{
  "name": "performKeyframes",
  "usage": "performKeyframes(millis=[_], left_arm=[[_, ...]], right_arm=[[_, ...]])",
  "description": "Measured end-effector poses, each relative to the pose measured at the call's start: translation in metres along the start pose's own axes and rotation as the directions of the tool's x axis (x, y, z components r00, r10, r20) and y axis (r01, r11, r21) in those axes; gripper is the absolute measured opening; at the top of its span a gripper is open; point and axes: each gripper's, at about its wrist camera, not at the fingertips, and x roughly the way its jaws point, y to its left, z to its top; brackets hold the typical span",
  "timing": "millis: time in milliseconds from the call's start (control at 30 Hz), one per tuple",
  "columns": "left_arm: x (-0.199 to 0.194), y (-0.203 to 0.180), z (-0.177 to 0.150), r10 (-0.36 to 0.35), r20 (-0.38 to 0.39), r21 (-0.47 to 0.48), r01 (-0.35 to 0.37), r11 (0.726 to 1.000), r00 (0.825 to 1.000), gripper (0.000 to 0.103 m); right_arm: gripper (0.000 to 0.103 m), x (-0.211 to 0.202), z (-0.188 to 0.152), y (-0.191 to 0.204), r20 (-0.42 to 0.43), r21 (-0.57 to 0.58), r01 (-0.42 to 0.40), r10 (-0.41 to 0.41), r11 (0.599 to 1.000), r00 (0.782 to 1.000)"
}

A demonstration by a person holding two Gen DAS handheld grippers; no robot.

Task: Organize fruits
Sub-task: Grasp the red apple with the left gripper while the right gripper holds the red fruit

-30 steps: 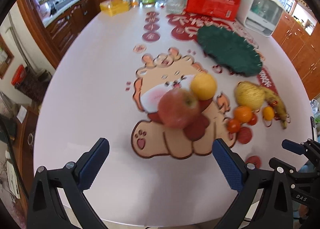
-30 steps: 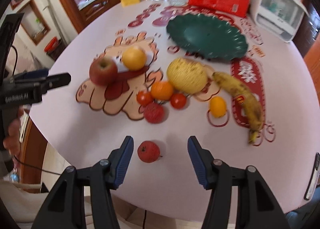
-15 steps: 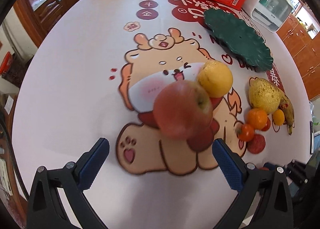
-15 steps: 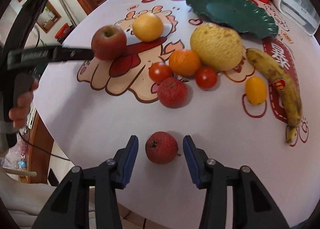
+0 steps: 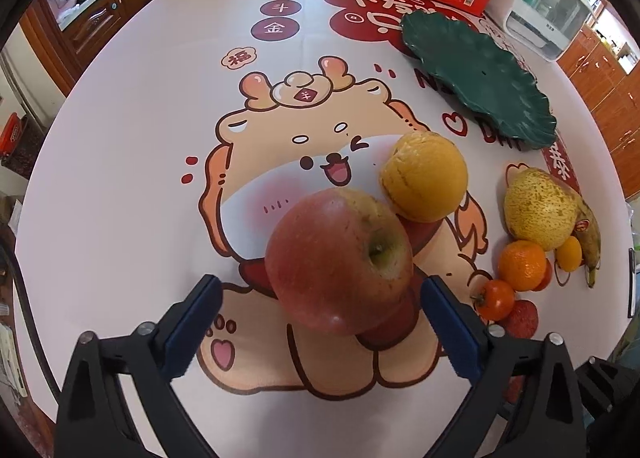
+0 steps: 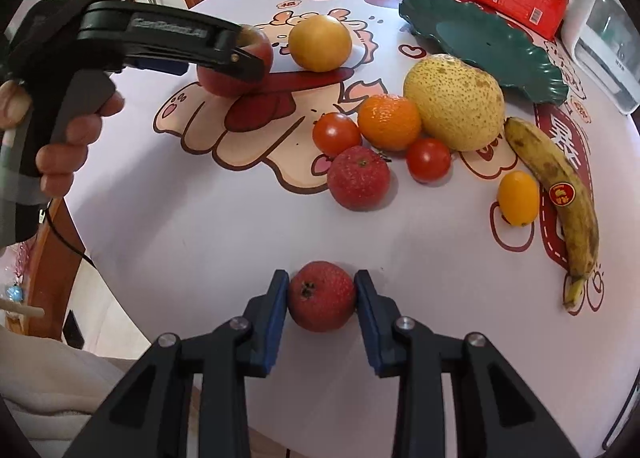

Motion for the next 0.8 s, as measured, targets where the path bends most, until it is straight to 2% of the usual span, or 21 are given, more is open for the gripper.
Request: performKeyframes(millis=[67,133,167,200,400,633,800], left_arm=[[0.004,0.000,0.001,0.006,-0.004,-0.007,-0.006,1.000,1.000,0.086],[0.007,0.000,0.001,-0.018,-0.012,-0.019,0.018,1.000,1.000,0.078],[0.008,-0.001,0.001,-0.037,-0.015,-0.026,0.036,0.999,0.999,0.070],[0.009,-0.002,0.001,-0.040,-0.016,-0.028,0.040,0.999,0.999,0.067],[0.007,-0.015,-0.001,0.028,0.008,0.011,-0.028,1.000,1.000,0.066],[-0.001,-0.016,-0.009,0.021,0.002,0.007,-0.021,1.000,1.000,0.066],[-0.026,-0.018,-0.016,0.019,0.032,0.027,-0.020,0.999,0.999,0.064]], right_arm=[[0.033,0.000,-0.001,0.000,0.002,0.000,0.002,-0.002,1.000,1.000],[0.033,-0.001,-0.002,-0.001,0.003,0.006,0.003,-0.003,1.000,1.000],[0.033,-0.001,-0.002,-0.002,0.003,0.009,0.004,-0.004,1.000,1.000],[0.033,-0.001,-0.002,-0.002,0.003,0.011,0.003,-0.003,1.000,1.000],[0.033,-0.006,-0.006,-0.004,0.010,0.018,0.005,-0.005,1.000,1.000],[0.033,-0.017,-0.004,-0.016,0.037,0.042,0.004,-0.005,0.999,0.999],[0.033,-0.029,0.003,-0.029,0.063,0.067,0.001,-0.005,0.998,0.998]])
